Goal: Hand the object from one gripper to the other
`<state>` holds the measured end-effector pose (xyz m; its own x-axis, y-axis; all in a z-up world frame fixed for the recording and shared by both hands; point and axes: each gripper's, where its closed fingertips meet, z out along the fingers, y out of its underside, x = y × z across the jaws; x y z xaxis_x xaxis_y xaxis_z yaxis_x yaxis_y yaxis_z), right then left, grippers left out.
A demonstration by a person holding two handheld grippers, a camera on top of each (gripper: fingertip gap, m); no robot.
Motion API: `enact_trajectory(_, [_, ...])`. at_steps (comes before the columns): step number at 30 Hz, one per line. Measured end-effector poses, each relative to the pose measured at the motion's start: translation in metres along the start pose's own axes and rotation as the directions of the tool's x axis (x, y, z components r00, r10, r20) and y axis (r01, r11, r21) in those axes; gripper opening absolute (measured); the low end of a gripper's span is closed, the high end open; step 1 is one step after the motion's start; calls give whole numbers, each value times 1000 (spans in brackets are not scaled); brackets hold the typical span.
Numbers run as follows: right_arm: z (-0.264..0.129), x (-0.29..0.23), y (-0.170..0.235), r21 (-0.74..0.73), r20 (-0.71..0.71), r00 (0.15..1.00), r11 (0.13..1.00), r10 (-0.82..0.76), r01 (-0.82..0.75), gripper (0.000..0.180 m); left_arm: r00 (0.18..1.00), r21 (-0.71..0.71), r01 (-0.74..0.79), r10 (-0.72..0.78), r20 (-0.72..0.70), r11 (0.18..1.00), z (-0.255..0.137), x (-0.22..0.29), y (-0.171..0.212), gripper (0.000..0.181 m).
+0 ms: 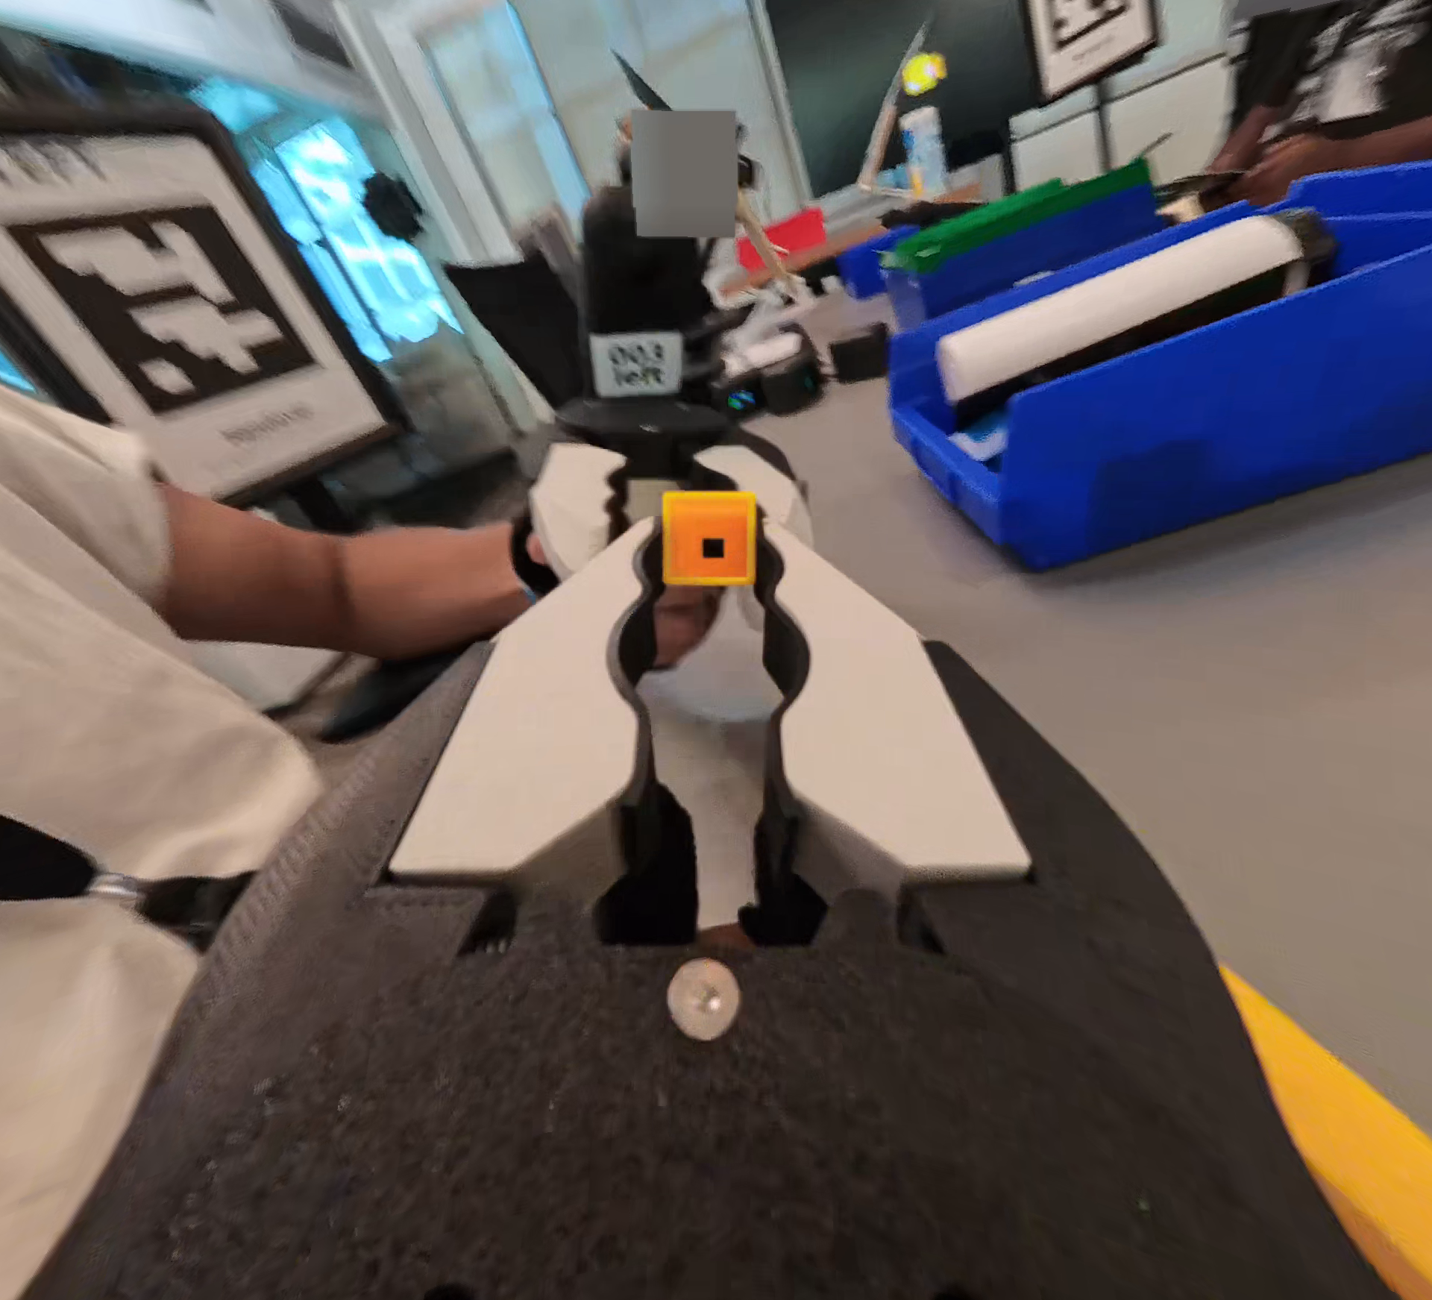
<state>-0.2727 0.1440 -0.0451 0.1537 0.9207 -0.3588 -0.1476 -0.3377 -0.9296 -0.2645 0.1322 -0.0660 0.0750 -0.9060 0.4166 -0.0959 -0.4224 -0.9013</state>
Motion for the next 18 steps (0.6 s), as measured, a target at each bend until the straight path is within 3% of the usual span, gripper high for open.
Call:
enact_trajectory(4, [7, -9, -1, 27, 57, 995, 996, 87, -89, 21, 1000, 111, -1, 4, -23, 994, -2, 10, -14, 31])
enact_trajectory(7, [3, -4, 4, -31, 48, 994, 995, 94, -93, 26, 999, 54, -37, 38, -7, 998, -5, 6, -7, 21])
enact_trajectory(10, [-17, 17, 4, -87, -59, 998, 996, 4, -9, 34, 995, -6, -93, 93, 46, 996, -14, -10, -2, 21])
enact_trajectory(12, [-38, 41, 13, -227, -166, 977, 969, -137, 97, 36, 980, -118, -145, 159, 116, 982, -23, -30, 11, 21])
enact_trajectory(14, [-68, 69, 30, -445, -254, 908, 874, -333, 196, 41, 940, -301, -208, 275, 204, 931, -36, -58, 34, 21])
enact_trajectory(16, [-104, 103, 40, -605, -346, 802, 769, -486, 205, 47, 897, -449, -212, 355, 263, 868, -49, -83, 56, 21])
enact_trajectory(18, [-130, 126, 43, -630, -444, 737, 763, -509, 147, 48, 880, -505, -186, 371, 296, 843, -53, -94, 66, 21])
